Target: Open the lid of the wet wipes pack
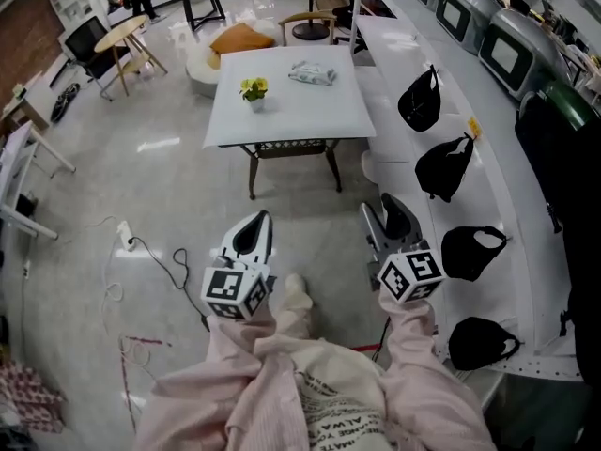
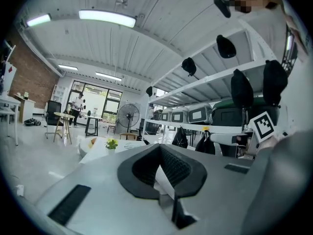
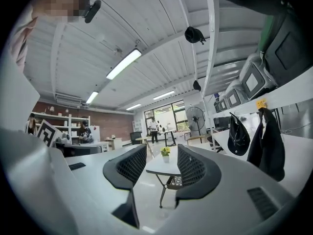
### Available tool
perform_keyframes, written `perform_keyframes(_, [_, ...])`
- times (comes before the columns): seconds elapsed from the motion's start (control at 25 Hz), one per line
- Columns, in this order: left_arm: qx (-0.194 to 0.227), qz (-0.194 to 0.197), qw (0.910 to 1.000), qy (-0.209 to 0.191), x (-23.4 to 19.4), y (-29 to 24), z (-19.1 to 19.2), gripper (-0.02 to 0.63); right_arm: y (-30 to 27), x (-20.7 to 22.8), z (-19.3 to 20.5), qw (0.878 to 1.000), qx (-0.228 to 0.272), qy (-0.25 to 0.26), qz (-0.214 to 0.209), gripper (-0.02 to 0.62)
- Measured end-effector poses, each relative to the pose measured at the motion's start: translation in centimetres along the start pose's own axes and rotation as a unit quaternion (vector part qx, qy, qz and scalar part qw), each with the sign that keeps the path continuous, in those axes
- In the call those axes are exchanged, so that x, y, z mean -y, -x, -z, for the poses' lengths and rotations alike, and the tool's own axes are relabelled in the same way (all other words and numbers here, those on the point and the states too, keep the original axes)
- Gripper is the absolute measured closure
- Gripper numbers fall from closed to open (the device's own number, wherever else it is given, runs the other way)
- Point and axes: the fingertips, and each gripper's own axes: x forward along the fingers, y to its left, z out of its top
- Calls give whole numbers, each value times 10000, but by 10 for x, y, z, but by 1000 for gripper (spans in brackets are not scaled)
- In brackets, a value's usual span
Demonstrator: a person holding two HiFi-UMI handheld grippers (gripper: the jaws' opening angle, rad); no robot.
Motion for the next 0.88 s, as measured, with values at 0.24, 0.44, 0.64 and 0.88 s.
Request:
perform_keyframes(0.24, [-133, 52, 9999, 75, -36, -57, -13, 611, -62, 23, -3, 9999, -84, -131, 61, 429])
perform_keyframes(0.44, [-207, 94, 9997, 116, -70, -102, -15, 611, -112, 41, -2, 9996, -131, -186, 139, 430])
perform_keyframes(0.64, [-243, 149, 9995, 125, -100, -144, -18, 611, -157, 57, 2, 9994, -149, -230, 222, 430])
perform_keyframes(0.88, [-245, 234, 9993, 142, -123, -180, -22, 611, -197, 68, 5, 9992, -164, -271, 236, 430])
